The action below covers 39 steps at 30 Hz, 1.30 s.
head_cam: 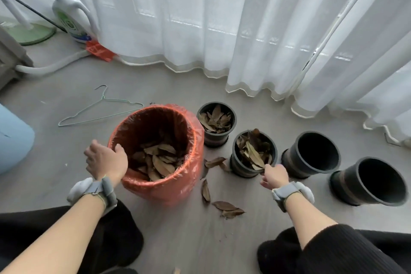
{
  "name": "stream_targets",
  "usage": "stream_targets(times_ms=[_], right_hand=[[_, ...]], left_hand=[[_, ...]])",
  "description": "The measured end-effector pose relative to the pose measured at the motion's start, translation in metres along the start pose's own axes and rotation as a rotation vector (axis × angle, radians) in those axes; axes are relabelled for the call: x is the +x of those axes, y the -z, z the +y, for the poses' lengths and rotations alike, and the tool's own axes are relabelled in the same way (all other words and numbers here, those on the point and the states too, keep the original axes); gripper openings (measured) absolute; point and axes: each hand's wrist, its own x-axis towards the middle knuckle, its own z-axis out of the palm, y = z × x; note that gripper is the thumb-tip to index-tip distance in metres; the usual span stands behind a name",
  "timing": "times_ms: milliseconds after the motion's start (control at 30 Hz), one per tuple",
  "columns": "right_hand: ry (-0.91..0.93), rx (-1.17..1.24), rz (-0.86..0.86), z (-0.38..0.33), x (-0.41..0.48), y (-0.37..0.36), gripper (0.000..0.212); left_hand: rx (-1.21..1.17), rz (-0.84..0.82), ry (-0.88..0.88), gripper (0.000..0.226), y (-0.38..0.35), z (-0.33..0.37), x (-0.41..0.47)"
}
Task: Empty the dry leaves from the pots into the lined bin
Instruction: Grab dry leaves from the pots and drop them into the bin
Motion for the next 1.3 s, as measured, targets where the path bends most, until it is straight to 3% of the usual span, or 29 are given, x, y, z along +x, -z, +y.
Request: stream_targets(times_ms=[100,467,533,667,767,833,933,1167,1300], right_hand=[[0.032,-0.091,-0.029,0.032,-0.024,0.016,0.012],[0.089,-0.34,0.019,0.062,-0.076,0.044,0.021],[0.196,-0.413,0.157,0.058,-0.08,0.047,0.036],[0.553,-0.582,0.355,0.045,-0.087,0.039,0.039],[0.659,-0.652,0.201,0.036,-0.089,0.023,0.052],[0.635,-0.73,0.033,0.036,-0.087,0.014,0.068],[0.582,-0.872,-0.088,0.042,-0.08,0.005,0.08],[0.624,-0.844,-0.097,0.045,-0.064,0.002,0.059],[0.696,-0.913,0.011,0.05,-0.064,0.003,0.038]], left_hand=[[-0.032,-0.196,0.009,0.043,-0.005,-0.007,-0.004],[0.03,-0.337,-0.194,0.046,-0.024,0.008,-0.046],[0.044,-0.35,-0.214,0.044,-0.029,0.01,-0.051],[0.021,-0.334,-0.193,0.044,-0.035,0.011,-0.056],[0.026,-0.276,-0.219,0.041,-0.038,0.006,-0.058],[0.031,-0.223,-0.25,0.037,-0.041,0.005,-0.059],[0.028,-0.166,-0.266,0.035,-0.046,0.008,-0.059],[0.023,-0.133,-0.261,0.036,-0.051,0.001,-0.056],[0.028,-0.134,-0.269,0.035,-0.052,0.0,-0.054]])
